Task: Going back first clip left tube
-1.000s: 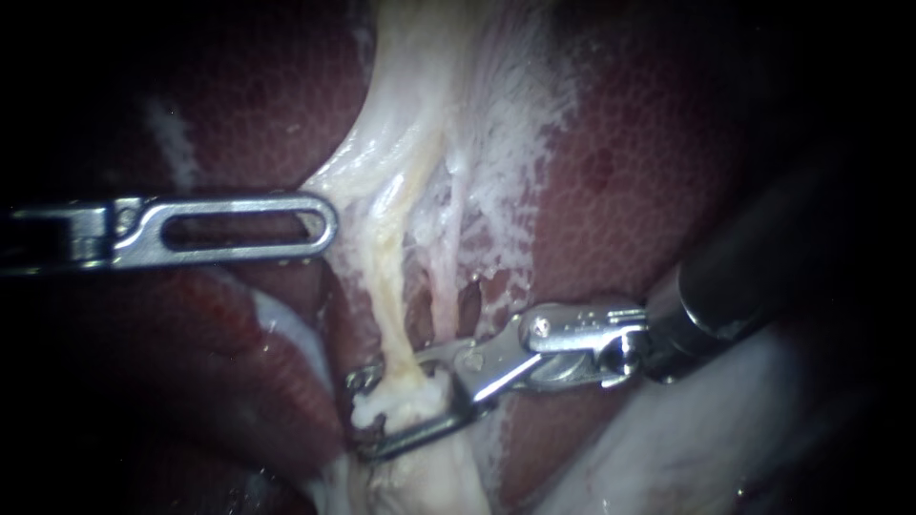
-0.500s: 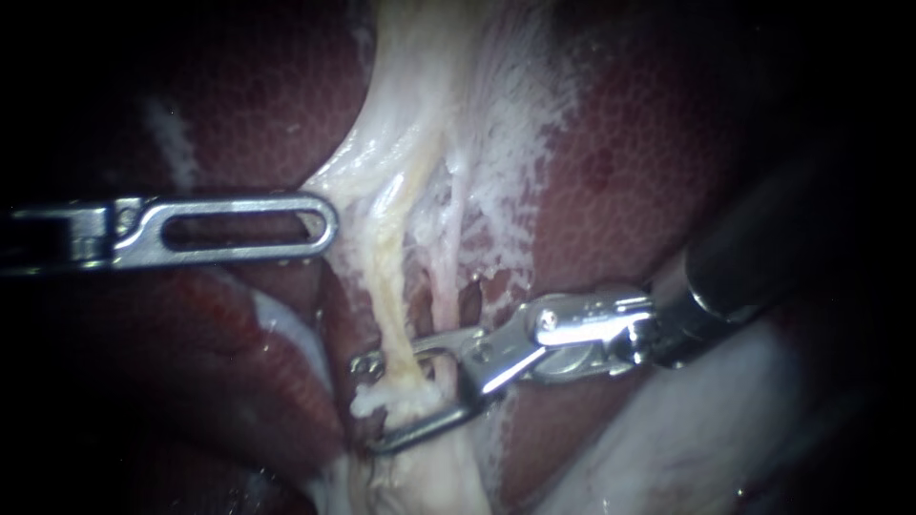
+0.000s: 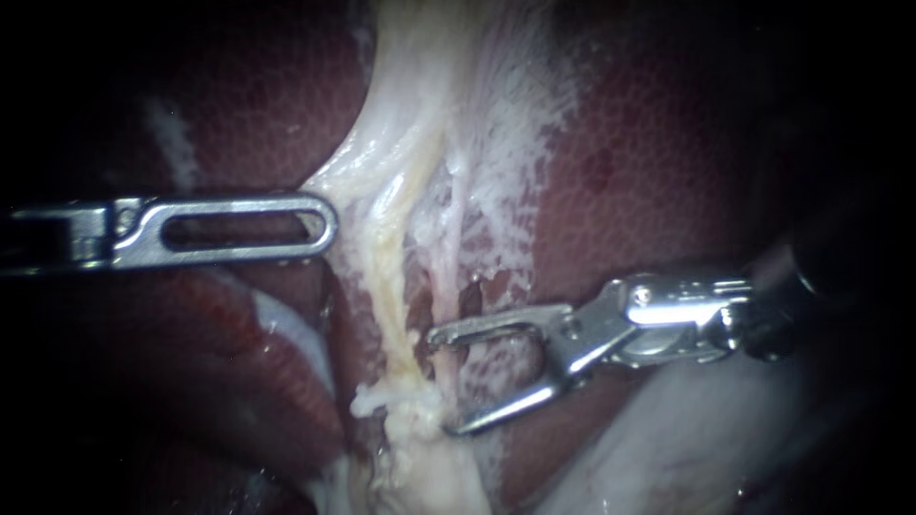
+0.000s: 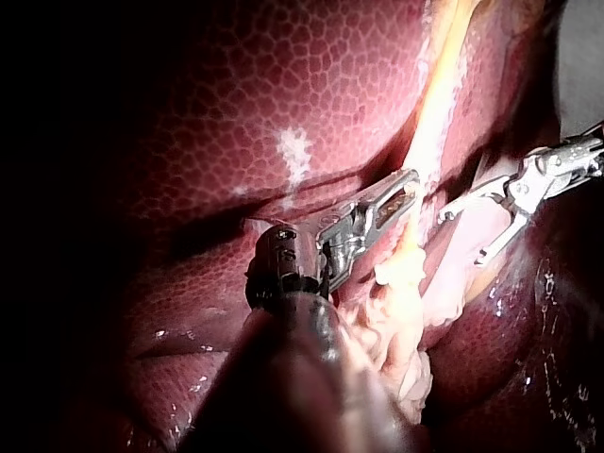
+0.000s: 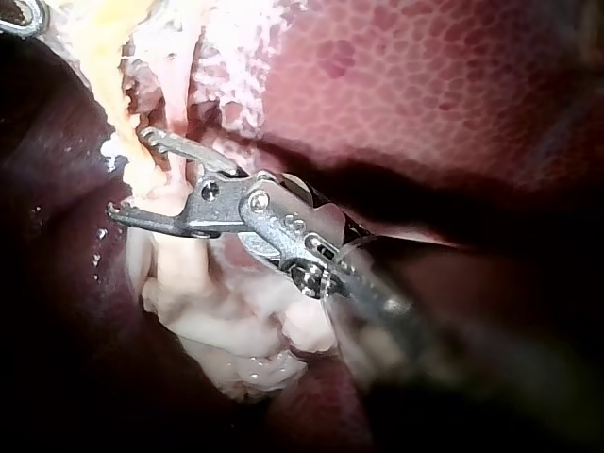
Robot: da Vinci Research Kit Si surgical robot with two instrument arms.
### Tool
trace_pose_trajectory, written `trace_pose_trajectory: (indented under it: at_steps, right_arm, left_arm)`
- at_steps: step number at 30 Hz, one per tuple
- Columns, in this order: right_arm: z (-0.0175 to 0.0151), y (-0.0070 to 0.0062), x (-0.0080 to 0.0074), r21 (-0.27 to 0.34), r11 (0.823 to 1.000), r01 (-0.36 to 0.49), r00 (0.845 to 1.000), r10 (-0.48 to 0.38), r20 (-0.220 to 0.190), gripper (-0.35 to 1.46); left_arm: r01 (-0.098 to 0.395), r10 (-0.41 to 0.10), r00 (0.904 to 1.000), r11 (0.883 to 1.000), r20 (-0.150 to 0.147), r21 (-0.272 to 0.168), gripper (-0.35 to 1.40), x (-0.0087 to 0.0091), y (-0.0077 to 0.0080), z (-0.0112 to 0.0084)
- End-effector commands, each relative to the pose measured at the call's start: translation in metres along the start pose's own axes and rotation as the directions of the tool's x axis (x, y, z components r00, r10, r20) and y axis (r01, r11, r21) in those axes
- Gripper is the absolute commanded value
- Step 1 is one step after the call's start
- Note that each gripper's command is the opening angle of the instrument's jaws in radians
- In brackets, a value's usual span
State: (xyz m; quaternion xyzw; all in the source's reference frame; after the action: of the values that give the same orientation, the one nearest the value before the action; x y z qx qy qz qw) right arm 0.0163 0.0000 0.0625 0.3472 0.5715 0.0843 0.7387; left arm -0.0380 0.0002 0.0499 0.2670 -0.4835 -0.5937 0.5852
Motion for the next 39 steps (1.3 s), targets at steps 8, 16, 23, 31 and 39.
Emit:
trace_pose_trajectory:
  at_steps: [8, 16, 23, 31, 39]
  right_arm:
    - [-0.0052, -0.0003, 0.0019, -0.037, 0.999, -0.004, 1.000, 0.004, -0.007, 0.60]
    - [-0.0087, -0.0009, 0.0038, -0.070, 0.997, 0.037, 0.999, -0.038, -0.013, 0.60]
    - [-0.0092, -0.0015, 0.0047, -0.099, 0.993, 0.056, 0.998, -0.057, -0.008, 0.60]
    - [-0.0094, -0.0016, 0.0046, -0.098, 0.993, 0.068, 0.998, -0.069, -0.007, 0.60]
    - [-0.0097, -0.0017, 0.0044, -0.097, 0.993, 0.074, 0.997, -0.075, -0.006, 0.60]
  left_arm:
    - [-0.001, 0.001, 1.0000, 1.000, 0.000, 0.000, -0.35, 0.0001, 0.0001, 0.0000]
    - [-0.001, 0.001, 1.0000, 1.000, 0.000, 0.000, -0.35, 0.0001, 0.0002, 0.0001]
    - [-0.001, 0.001, 1.0000, 1.000, 0.000, 0.000, -0.35, 0.0002, 0.0002, 0.0001]
    - [-0.001, 0.001, 1.0000, 1.000, 0.000, 0.001, -0.35, 0.0001, 0.0003, 0.0001]
    - [-0.008, 0.008, 1.0000, 1.000, 0.004, -0.001, -0.35, 0.0009, 0.0016, 0.0012]
